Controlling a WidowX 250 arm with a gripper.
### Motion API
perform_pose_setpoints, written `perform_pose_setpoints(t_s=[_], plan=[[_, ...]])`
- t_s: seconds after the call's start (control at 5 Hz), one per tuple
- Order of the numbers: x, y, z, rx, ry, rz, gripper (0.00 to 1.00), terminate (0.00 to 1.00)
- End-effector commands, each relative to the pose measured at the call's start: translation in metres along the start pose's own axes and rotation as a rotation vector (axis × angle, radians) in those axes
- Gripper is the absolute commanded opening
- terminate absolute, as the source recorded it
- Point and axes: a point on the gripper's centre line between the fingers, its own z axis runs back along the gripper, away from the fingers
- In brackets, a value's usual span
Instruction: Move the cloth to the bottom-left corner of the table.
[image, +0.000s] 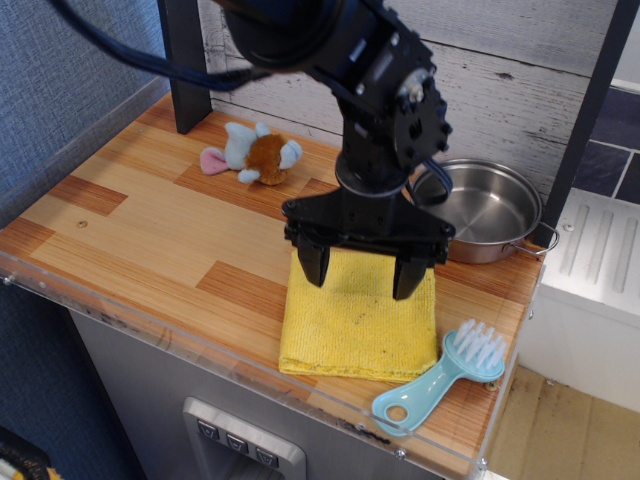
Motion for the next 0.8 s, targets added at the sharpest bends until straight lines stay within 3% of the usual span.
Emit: perform_pose_setpoints(t_s=[0.0, 0.6], plan=[[0.002, -0.009, -0.018, -0.029, 0.010, -0.017, 1.00, 0.00], [0.009, 0.017, -0.021, 0.010, 0.017, 0.042, 1.00, 0.00]])
